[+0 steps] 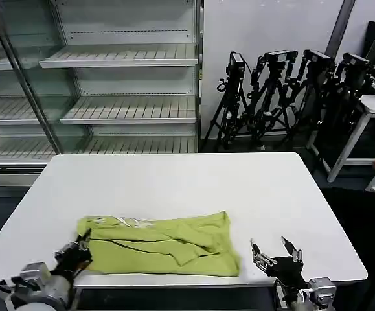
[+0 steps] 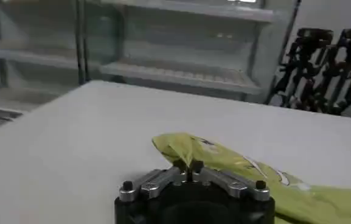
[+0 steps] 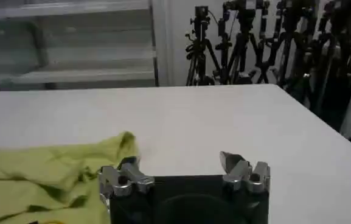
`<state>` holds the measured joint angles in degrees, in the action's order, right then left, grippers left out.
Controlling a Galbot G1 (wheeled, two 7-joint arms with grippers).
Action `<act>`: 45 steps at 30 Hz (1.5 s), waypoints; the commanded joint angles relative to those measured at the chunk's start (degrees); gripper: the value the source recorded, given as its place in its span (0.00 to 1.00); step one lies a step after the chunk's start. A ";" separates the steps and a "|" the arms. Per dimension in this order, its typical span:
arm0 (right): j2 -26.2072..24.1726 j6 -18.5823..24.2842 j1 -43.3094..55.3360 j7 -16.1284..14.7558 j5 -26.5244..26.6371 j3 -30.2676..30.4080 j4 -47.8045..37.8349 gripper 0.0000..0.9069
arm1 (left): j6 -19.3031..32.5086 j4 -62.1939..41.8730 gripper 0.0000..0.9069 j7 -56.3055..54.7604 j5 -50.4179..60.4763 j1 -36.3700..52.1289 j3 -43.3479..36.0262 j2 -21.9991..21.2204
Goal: Fold and organize the clothes.
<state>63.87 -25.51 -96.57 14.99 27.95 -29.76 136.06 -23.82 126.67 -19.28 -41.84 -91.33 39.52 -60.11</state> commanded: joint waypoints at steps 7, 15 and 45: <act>-0.76 0.18 -0.69 0.07 0.38 -1.25 -0.26 1.00 | -4.37 7.16 0.03 0.61 -13.58 0.32 2.81 1.97; -2.44 0.07 -2.09 0.23 0.89 -2.94 0.36 1.00 | -8.53 13.32 0.02 -1.35 -30.47 3.22 -4.34 -4.74; -1.20 -0.15 -2.75 0.87 -0.63 -2.39 0.50 1.00 | -4.84 -4.52 0.54 -2.44 -23.08 20.97 -32.75 -12.49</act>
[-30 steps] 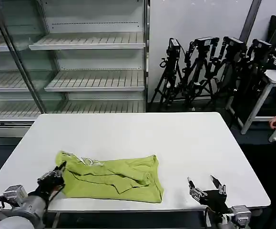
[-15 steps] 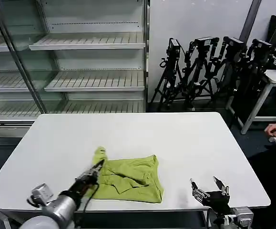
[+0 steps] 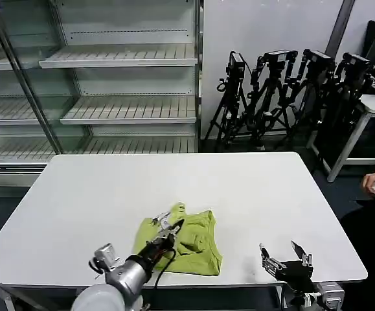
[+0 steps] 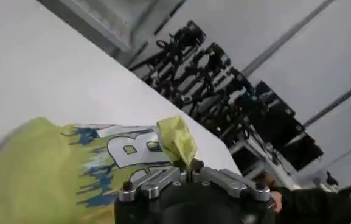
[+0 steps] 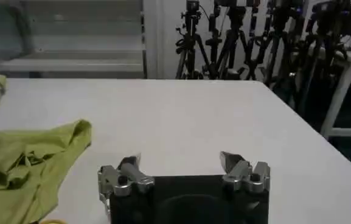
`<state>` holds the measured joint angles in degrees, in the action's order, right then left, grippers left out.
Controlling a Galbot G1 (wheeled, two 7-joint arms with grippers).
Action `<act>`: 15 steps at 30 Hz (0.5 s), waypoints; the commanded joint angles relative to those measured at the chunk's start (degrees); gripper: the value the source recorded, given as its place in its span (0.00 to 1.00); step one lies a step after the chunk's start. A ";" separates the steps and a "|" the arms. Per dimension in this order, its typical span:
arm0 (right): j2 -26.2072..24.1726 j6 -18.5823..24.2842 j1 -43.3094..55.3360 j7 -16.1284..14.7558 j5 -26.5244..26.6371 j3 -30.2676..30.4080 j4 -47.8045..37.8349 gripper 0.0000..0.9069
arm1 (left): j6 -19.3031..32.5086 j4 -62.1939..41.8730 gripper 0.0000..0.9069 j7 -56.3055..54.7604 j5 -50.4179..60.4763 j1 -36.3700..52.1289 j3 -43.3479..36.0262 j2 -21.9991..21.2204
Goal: Fold and organize the clothes.
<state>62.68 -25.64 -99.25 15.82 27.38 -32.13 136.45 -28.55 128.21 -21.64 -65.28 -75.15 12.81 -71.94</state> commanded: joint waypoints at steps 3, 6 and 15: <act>-0.33 -0.11 -0.24 0.10 -0.07 -0.07 0.53 1.00 | -0.47 -6.71 1.00 0.21 0.33 5.60 -6.13 -0.69; -0.82 -0.11 -0.11 0.12 0.02 -0.28 0.49 1.00 | -1.18 -6.37 1.00 1.32 1.03 5.56 -5.82 -0.53; -1.46 -0.12 0.35 0.19 0.15 -0.04 0.52 1.00 | -0.48 -2.90 1.00 3.10 -0.90 4.67 -2.33 1.26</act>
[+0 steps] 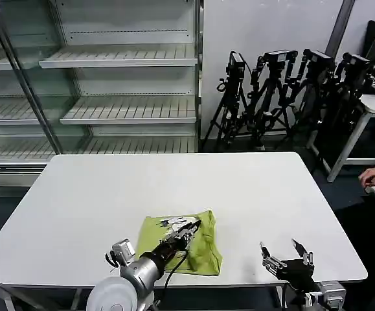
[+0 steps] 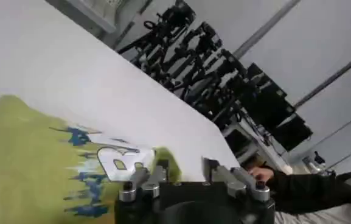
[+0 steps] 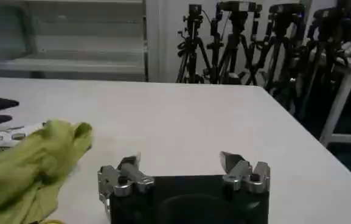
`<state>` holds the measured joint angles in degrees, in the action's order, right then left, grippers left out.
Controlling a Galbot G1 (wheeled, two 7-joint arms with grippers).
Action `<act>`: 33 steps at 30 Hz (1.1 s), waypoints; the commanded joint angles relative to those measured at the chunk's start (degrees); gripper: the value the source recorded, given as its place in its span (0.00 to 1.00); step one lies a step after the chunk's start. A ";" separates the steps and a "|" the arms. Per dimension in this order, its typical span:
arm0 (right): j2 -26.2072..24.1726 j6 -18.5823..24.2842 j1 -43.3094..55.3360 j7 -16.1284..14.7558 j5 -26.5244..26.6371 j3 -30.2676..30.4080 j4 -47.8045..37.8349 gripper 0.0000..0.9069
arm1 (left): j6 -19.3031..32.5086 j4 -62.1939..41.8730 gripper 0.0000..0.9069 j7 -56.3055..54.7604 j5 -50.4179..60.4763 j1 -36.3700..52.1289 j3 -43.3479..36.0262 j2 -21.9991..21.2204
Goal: Fold and organize the clothes.
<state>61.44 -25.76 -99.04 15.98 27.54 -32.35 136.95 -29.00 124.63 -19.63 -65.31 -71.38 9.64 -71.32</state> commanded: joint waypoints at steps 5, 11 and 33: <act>-0.38 -0.03 1.04 -0.05 0.13 0.79 -0.37 1.00 | -1.87 3.81 1.00 1.18 -0.40 -2.58 8.32 3.40; 0.00 0.05 2.07 -0.19 0.18 1.83 -1.08 1.00 | -2.29 2.37 1.00 4.36 6.10 -8.13 15.53 9.92; -0.21 -0.07 0.22 -0.01 0.67 -0.72 0.79 1.00 | -3.72 -4.77 1.00 7.10 4.08 -9.15 16.26 8.56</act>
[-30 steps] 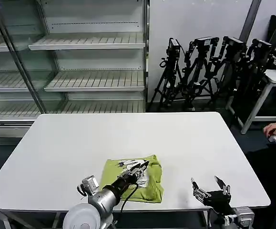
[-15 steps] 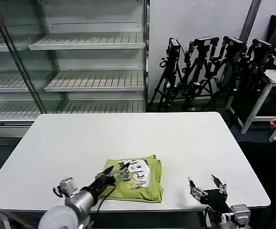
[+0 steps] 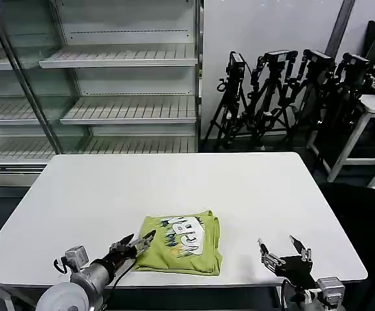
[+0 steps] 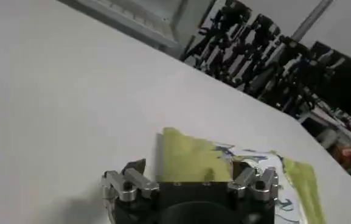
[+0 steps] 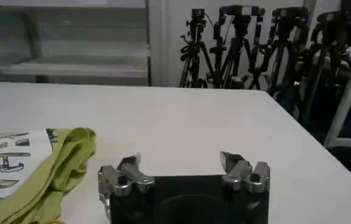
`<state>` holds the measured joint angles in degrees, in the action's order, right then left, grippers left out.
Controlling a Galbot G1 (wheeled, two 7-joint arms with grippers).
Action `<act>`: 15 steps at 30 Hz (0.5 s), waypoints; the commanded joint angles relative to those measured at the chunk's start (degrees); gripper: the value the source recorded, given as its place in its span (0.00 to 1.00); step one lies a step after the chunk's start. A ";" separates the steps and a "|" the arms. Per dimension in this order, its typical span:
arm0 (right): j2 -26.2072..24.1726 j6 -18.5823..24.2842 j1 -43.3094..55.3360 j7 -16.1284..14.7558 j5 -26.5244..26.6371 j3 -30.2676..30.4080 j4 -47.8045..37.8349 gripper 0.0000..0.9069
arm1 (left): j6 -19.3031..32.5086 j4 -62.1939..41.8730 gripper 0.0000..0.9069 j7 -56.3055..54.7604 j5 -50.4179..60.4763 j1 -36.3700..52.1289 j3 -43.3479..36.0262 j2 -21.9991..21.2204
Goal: Fold and organize the clothes.
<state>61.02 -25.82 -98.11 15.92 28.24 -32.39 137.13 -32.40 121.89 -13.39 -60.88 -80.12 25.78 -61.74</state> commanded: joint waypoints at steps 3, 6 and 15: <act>0.60 -0.02 -1.20 0.09 -0.15 -0.85 1.02 1.00 | -0.29 -2.67 1.00 1.66 -0.95 0.42 -0.48 -1.92; 1.00 0.01 -1.67 0.09 -0.27 -1.03 1.11 1.00 | -0.25 -2.81 0.39 2.03 -3.13 1.16 -0.49 -2.61; 2.05 -0.02 -2.53 0.30 -0.69 -1.30 2.16 1.00 | 0.81 -4.42 0.04 2.35 -4.56 1.81 -0.97 -5.07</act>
<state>62.72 -25.84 -100.16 16.19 27.62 -33.47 138.85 -31.72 118.74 -11.48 -63.89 -78.74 24.98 -65.13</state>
